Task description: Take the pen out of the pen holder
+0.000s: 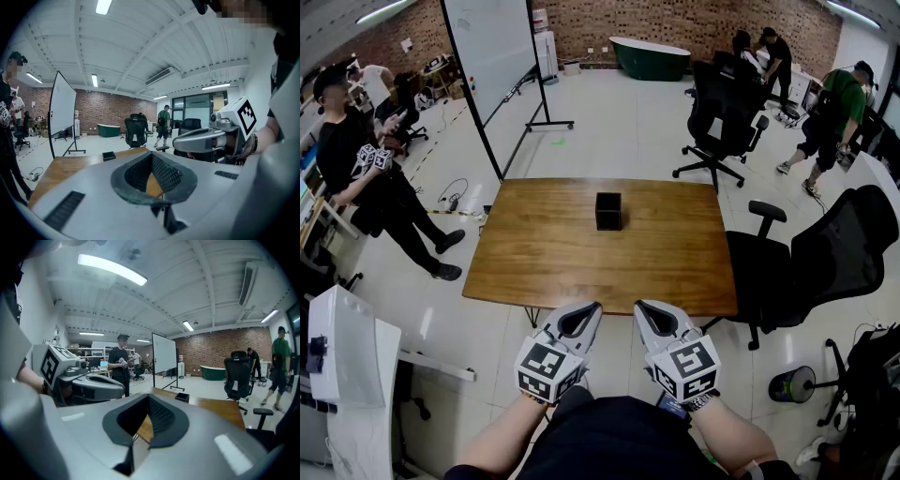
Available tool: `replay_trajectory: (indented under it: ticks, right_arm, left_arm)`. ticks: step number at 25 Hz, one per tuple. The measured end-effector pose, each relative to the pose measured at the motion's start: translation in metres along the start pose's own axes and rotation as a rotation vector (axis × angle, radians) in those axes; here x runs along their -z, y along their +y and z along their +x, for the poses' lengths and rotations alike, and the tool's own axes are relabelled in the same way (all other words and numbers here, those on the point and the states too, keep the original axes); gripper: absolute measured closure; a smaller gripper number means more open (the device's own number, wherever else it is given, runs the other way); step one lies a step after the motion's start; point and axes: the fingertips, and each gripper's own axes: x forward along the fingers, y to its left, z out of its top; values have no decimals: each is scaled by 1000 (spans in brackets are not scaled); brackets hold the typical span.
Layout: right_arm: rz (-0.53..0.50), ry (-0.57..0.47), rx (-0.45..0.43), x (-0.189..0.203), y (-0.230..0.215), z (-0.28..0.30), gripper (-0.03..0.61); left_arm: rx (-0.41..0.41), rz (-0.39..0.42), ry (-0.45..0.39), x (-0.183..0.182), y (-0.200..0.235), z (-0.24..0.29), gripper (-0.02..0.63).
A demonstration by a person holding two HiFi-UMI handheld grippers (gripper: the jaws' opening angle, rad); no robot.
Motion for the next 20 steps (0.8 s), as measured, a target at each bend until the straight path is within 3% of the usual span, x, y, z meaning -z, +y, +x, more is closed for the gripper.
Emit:
replay_trajectory:
  ticks: [9,20]
  right_arm:
    - [-14,31,27,4,-26,51,577]
    - [21,130,113,5,-95,182,520]
  left_arm:
    - [44,-3,2,5,39,42,609]
    - [135,-48,31,8,141,122,609]
